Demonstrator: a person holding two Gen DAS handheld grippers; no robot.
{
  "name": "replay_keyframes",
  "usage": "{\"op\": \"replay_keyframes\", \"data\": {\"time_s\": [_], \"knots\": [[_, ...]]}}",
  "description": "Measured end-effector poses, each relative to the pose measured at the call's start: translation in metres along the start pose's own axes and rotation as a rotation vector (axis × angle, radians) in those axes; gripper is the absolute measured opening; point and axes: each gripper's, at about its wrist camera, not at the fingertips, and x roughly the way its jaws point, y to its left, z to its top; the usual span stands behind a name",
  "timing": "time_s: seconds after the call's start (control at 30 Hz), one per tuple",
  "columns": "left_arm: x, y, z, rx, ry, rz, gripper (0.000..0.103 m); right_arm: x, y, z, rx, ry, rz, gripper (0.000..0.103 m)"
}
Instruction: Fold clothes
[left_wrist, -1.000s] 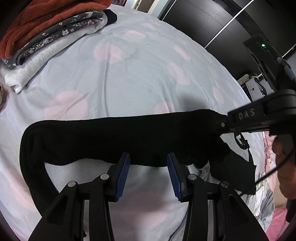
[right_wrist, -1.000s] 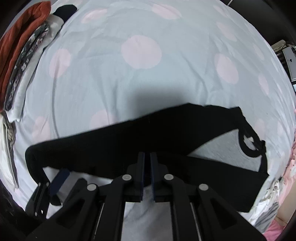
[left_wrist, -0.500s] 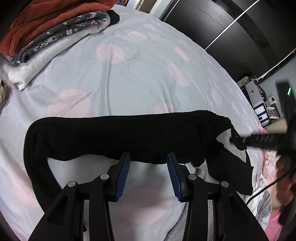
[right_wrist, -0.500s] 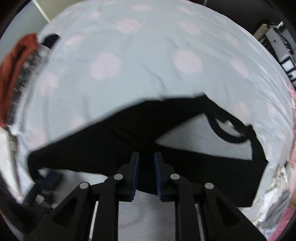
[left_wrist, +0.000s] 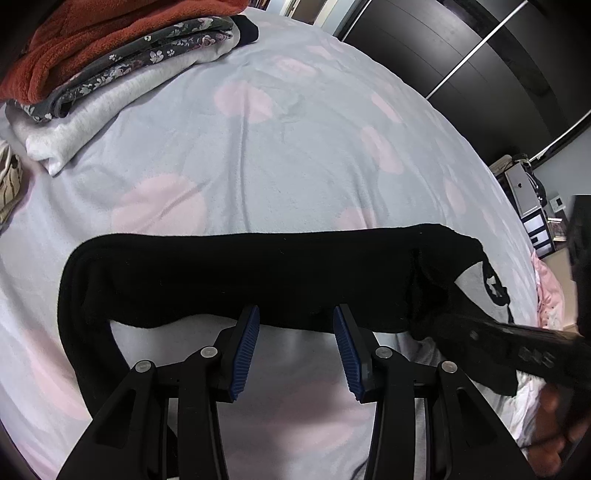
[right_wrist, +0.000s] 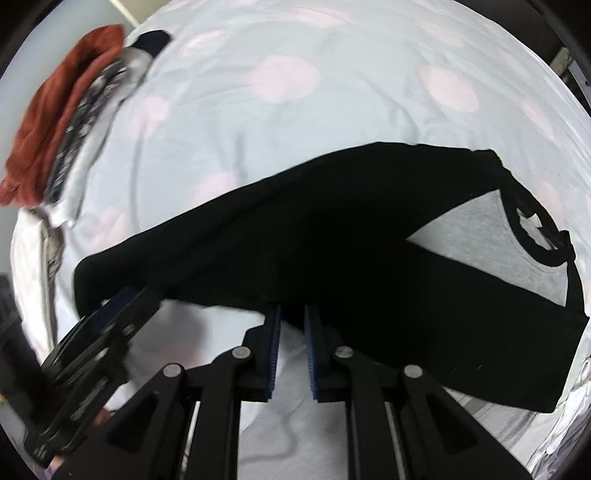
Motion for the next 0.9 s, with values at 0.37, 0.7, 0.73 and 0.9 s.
{"op": "replay_keyframes", "data": {"time_s": [0.37,0.7,0.73,0.9], "knots": [[-0.017,-0.001,-0.009,0.045,-0.014,-0.001,0.044,-0.067,-0.059,-0.139,0.15,-0.183,0.025,0.013],[-0.06,-0.039,-0.046,0.208,-0.192,0.112,0.044,-0.108,-0.136,-0.31,0.297,-0.389,-0.166,0.014],[-0.062,-0.043,-0.051,0.231,-0.196,0.135,0.044,-0.109,-0.142,-0.324,0.322,-0.4,-0.143,0.014],[-0.064,-0.04,-0.064,0.244,-0.134,0.181,0.044,-0.104,-0.17,-0.377,0.428,-0.479,-0.029,0.014]]}}
